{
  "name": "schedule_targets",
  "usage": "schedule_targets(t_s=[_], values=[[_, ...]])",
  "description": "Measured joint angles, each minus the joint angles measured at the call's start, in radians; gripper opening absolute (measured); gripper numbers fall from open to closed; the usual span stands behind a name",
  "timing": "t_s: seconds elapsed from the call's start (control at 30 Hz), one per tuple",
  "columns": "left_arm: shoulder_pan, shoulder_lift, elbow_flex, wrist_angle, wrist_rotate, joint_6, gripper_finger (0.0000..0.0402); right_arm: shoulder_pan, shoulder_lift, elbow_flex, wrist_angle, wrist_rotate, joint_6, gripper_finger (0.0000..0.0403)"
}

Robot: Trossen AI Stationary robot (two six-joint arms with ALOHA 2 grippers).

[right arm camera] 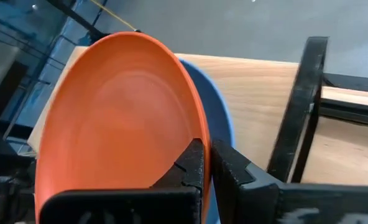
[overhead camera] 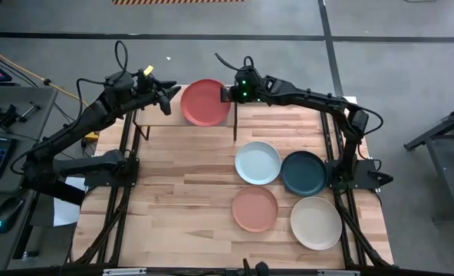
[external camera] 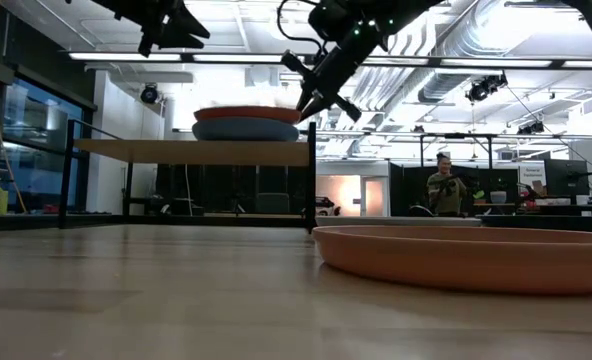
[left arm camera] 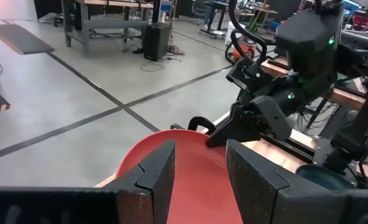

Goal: Place and stack plates onto a shelf
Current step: Stack the orange plate on top of the light blue plate on the shelf, then put the gray plate on the shelf

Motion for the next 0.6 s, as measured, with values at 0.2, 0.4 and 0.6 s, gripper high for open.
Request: schedule_targets(t_s=[0.2, 0.4, 0.6], values=[[0.0, 0.0, 0.0, -0.001, -0.003, 0.012, 0.0133, -0.003, 0.0, 0.0, -0.005, -0.005, -0.006, 0.0039], [0.0, 0.0, 0.0, -0.001, -0.004, 0.013, 0.0133, -0.002, -0.003, 0.0, 0.003, -0.012, -0.083, 0.0134], [0.0, 0.0, -0.002, -0.046, -0.024, 0.054, 0.0133, -0.036, -0.092, 0.0, -0.082, -0.001, -0.237, 0.021]])
